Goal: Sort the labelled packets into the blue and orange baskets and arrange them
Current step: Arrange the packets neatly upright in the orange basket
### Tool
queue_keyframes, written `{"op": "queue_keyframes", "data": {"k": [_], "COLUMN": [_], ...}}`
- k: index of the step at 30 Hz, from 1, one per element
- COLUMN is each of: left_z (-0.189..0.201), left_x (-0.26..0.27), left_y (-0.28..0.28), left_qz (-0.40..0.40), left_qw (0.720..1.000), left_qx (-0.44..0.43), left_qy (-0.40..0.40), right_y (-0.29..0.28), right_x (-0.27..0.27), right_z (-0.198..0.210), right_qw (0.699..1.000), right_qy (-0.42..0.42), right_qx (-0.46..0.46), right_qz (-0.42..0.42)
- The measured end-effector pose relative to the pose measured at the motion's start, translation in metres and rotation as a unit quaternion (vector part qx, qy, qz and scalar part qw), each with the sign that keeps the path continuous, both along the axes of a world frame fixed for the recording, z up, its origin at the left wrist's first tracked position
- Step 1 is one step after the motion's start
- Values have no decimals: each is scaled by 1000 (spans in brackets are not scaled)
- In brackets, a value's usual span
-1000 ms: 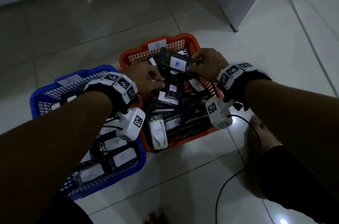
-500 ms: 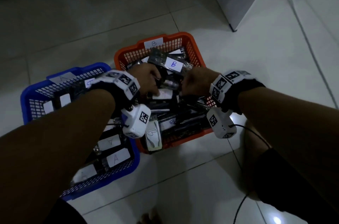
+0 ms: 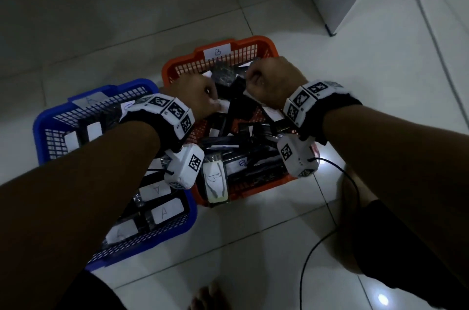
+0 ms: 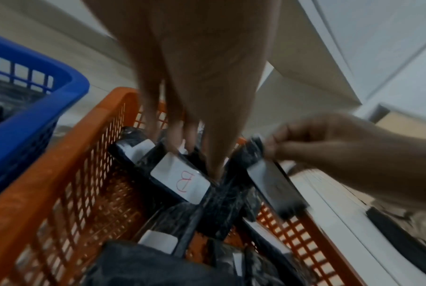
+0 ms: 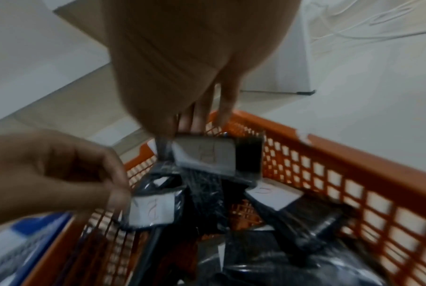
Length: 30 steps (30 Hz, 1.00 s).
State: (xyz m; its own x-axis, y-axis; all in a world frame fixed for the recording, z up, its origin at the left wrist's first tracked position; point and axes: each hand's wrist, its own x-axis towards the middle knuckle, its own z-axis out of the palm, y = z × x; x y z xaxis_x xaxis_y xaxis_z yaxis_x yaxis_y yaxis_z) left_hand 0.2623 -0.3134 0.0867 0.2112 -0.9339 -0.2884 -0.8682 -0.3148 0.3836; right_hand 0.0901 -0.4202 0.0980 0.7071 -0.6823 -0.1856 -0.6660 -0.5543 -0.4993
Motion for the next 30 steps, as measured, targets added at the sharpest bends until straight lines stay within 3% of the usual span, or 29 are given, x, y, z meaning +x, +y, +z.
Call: {"op": "queue_keyframes", "data": {"k": [2,4,12,17,22,26,30], "left_z": [-3,-11,-22,-6,14,17,10], "left_x": [-7,-10,-13,3,18,21,20], "left_y": [7,13,18,2,-14,-11,1], "left_qz": [-70,-103,-120,-57,72,97,58], "left_qw": [988,969,962,977,990,990,993], "left_qx": [140,223,239,160,4,-42,-87], "left_qy": [1,6,49,129,122,96,47], "right_y": [-1,1,9,20,39,53,55], "right_x": [8,15,4,-13,-16,-9,-4], "right_z": [-1,-6,-22,-14,-10,-15,-23], "right_qw": [996,990,989,995,971,949,953], "right_qy": [13,27,-1,5,93,177,168], "right_qx": [-88,-134,-109,10,172,165,164], "right_qz": [-3,31,104,102,138,201,193]}}
